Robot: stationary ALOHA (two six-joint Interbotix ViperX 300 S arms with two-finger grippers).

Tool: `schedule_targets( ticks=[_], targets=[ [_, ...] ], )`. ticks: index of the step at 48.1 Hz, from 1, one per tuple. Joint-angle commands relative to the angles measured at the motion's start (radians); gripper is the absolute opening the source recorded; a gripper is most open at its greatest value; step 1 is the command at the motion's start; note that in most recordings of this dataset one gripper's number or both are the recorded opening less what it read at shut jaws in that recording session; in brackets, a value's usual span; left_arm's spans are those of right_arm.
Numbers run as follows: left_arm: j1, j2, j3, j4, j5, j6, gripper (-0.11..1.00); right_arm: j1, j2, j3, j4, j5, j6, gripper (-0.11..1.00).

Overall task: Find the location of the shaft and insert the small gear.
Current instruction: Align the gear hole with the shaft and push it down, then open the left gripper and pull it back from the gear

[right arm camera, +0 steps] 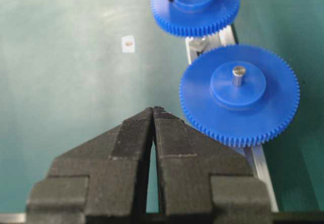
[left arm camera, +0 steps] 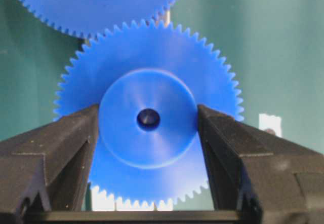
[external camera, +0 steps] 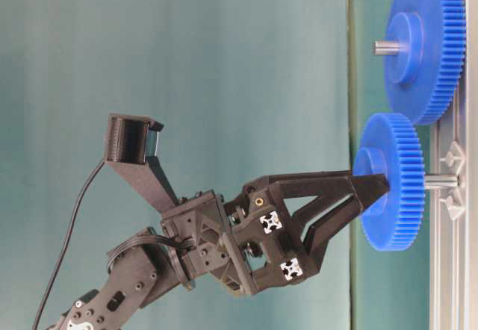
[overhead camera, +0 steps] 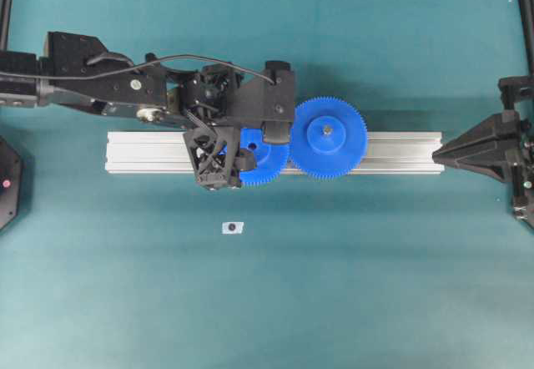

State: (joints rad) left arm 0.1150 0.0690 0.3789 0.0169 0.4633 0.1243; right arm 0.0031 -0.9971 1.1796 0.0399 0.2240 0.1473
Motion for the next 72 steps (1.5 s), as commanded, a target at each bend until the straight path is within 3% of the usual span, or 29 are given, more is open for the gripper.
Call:
schedule_targets(
  ticks=[1,19,25,29,40,55,72],
  targets=[
    [0.003,-0.018,-0.020,0.003,-0.005,-0.002,0.65,-0.003,0.006,-0.011,0.002,-0.006,0.011,0.08],
    [-0.002,-0.015,-0.026,0.003,-0.003,-0.003,0.65,-0.002,0.005,-0.011,0.000,-0.006,0.011,0.08],
    [-0.006,-0.015,-0.029,0.003,-0.003,-0.005,0.86,-0.003,0.006,-0.011,0.000,-0.006,0.011,0.08],
    [-0.009,-0.015,-0.032,0.003,-0.003,-0.005,0.92,-0.002,0.006,-0.011,0.000,-0.008,0.011,0.08],
    [-0.023,-0.021,-0.051,0.003,0.009,-0.006,0.91,-0.002,0.005,-0.011,0.000,-0.008,0.011,0.08],
    [-0.029,-0.040,-0.025,0.003,0.031,-0.083,0.91,-0.002,0.005,-0.011,0.000,-0.006,0.011,0.08],
    [-0.055,-0.126,0.002,0.003,-0.014,-0.094,0.91,-0.002,0.005,-0.009,0.000,-0.006,0.011,0.08]
  ],
)
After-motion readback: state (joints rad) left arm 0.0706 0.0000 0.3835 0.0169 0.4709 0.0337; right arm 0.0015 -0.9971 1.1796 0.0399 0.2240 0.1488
